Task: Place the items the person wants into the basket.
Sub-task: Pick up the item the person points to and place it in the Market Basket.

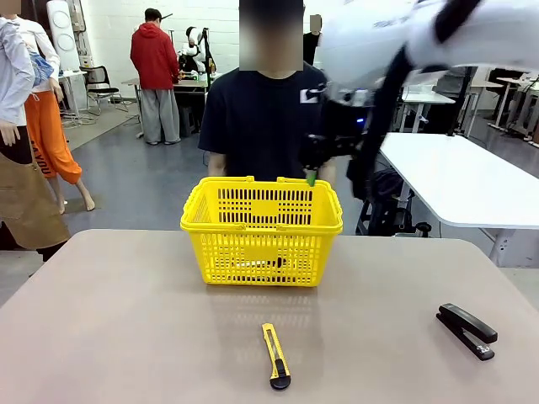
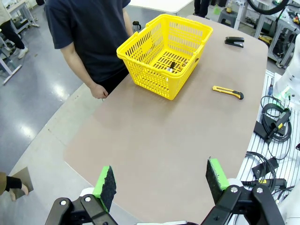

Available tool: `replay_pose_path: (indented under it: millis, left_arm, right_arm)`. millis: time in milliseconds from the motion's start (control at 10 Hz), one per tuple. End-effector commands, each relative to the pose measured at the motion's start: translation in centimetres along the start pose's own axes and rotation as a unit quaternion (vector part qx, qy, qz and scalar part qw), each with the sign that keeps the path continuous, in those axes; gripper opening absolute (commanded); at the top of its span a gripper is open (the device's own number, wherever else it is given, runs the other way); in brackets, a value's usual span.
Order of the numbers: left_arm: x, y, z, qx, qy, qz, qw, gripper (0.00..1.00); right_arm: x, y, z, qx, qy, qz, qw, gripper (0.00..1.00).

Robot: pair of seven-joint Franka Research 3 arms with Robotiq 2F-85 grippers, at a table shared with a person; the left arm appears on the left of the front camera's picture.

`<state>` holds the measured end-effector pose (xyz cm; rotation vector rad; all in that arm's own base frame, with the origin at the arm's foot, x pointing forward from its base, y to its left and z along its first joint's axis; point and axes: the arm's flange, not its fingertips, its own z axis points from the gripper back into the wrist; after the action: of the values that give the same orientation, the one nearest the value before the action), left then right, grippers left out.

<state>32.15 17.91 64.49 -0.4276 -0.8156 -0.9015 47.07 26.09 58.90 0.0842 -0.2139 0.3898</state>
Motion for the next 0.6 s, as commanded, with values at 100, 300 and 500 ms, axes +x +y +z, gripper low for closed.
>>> replay_pose_path:
  millis: [100,300,500]
  left_arm:
    - [-0.1,0.0,0.0,0.003,-0.007,-0.005,1.0,1.0]
    - [-0.1,0.0,0.0,0.003,-0.007,-0.005,1.0,1.0]
    - [-0.1,0.0,0.0,0.003,-0.007,-0.005,1.0,1.0]
  right_arm:
    - [-9.0,-4.9,-1.7,0.036,-0.01,-0.02,0.999,1.0]
    - [-10.6,-5.8,-2.9,0.047,0.003,-0.032,0.998,1.0]
    - [-10.9,-6.6,-3.0,0.057,0.001,-0.047,0.997,1.0]
